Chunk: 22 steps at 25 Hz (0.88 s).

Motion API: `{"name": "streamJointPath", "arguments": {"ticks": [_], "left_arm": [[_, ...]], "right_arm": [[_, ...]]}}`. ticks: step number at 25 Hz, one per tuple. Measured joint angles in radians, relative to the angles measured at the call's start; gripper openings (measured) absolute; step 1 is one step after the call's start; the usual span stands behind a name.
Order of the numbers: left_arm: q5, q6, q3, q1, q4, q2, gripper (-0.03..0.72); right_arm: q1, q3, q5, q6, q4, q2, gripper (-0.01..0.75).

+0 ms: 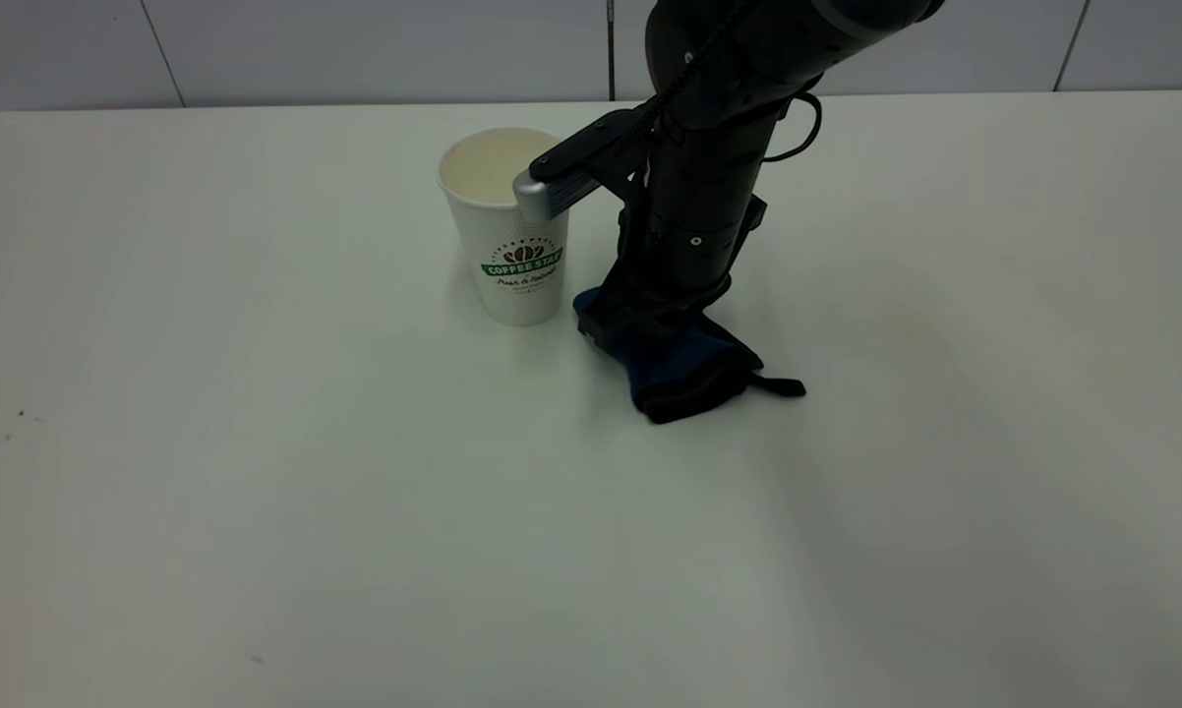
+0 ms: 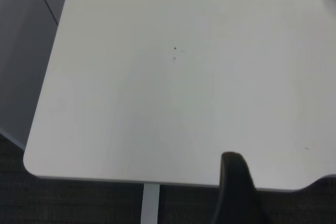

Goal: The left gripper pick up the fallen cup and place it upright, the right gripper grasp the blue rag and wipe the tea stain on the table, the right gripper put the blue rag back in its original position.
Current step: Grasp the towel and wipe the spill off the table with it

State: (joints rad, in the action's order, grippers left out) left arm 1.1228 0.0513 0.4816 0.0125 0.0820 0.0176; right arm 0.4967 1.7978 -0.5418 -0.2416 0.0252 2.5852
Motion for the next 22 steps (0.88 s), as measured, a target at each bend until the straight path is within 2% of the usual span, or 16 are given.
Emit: {"name": "streamJointPath", "arguments": {"ticks": [7,10,13,16,22], "left_arm": [[0.000,0.000,0.000,0.000,0.000,0.000,0.493],[0.000,0.000,0.000,0.000,0.000,0.000,0.493],[0.000,0.000,0.000,0.000,0.000,0.000,0.493],[0.000,0.000,0.000,0.000,0.000,0.000,0.493],[0.000,0.000,0.000,0.000,0.000,0.000,0.493]], "right_arm": [[0.041,0.000,-0.233,-0.310,0.227,0.000,0.086],[0.048,0.000,-0.218,-0.341,0.247,0.000,0.086],[0.042,0.000,-0.093,-0.251,0.158,0.000,0.086],[0.031,0.001,-0.002,-0.115,-0.014,0.000,0.086],[0.010,0.001,0.017,0.205,-0.417,0.009,0.086]]}}
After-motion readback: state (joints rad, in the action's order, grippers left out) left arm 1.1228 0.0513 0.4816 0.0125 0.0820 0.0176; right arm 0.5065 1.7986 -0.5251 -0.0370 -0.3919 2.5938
